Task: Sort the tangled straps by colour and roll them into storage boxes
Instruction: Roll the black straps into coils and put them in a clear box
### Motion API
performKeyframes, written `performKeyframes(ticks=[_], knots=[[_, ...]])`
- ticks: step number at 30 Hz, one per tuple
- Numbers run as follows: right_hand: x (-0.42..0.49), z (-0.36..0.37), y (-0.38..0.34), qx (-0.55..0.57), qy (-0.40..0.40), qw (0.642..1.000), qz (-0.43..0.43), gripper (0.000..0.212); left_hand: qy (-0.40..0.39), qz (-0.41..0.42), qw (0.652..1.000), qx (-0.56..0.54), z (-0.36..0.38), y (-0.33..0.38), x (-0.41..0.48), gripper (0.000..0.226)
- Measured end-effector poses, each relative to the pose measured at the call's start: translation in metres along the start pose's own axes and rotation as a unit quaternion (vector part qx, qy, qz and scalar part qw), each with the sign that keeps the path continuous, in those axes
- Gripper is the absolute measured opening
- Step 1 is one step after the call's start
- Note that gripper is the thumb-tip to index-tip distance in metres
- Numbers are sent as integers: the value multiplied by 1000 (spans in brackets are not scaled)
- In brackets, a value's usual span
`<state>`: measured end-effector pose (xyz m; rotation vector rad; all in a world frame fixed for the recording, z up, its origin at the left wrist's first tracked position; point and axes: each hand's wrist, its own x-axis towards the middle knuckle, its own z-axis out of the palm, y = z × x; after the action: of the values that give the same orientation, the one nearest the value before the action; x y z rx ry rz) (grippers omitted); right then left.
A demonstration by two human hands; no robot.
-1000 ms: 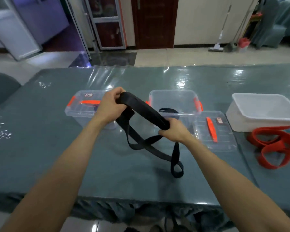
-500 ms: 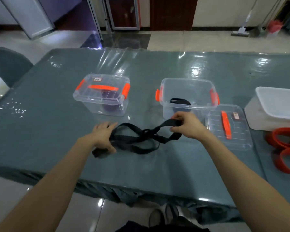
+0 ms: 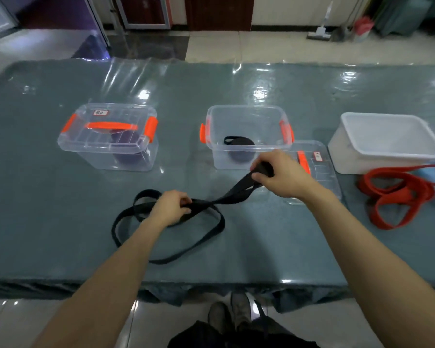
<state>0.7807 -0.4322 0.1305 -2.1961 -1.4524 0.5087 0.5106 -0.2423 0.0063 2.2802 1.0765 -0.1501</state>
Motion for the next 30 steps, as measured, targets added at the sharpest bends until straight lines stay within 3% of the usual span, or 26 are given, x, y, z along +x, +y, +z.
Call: performKeyframes(ticks=[3, 6, 8, 10, 12, 14, 16, 19, 21, 26, 30], knots=[[-2, 3, 49, -93, -2, 994, 52, 15, 39, 17, 983, -178, -35, 4, 3, 8], [-5, 18, 82, -98, -22, 991, 89, 12, 144, 19, 908, -392, -98, 13, 2, 16], [-7, 31, 90, -91, -33, 990, 98, 12, 206, 32, 867, -452, -134, 16, 1, 15], [-8, 44, 94, -85, -45, 989, 116, 13, 216, 32, 880, -421, -137, 22, -1, 9], [-12, 54, 94, -78, -65, 985, 141, 11, 152, 21, 927, -343, -105, 29, -4, 11], [-21, 66, 97, -52, -82, 980, 175, 4, 61, 4, 974, -218, -56, 28, -6, 20], [-35, 77, 102, -51, -110, 971, 204, 23, -2, 15, 999, -37, -9, 25, -8, 45], [-55, 92, 117, -82, -168, 964, 188, 27, -33, 53, 984, 166, 46, 26, -2, 74], [-65, 99, 128, -57, -167, 964, 198, 42, -54, 53, 965, 251, 73, 31, 3, 75], [-48, 108, 147, -44, -63, 974, 211, 50, -49, 68, 973, 213, 89, 46, 4, 35], [4, 114, 142, -89, -39, 988, 116, 49, -50, 93, 991, 81, 72, 47, -18, 39]])
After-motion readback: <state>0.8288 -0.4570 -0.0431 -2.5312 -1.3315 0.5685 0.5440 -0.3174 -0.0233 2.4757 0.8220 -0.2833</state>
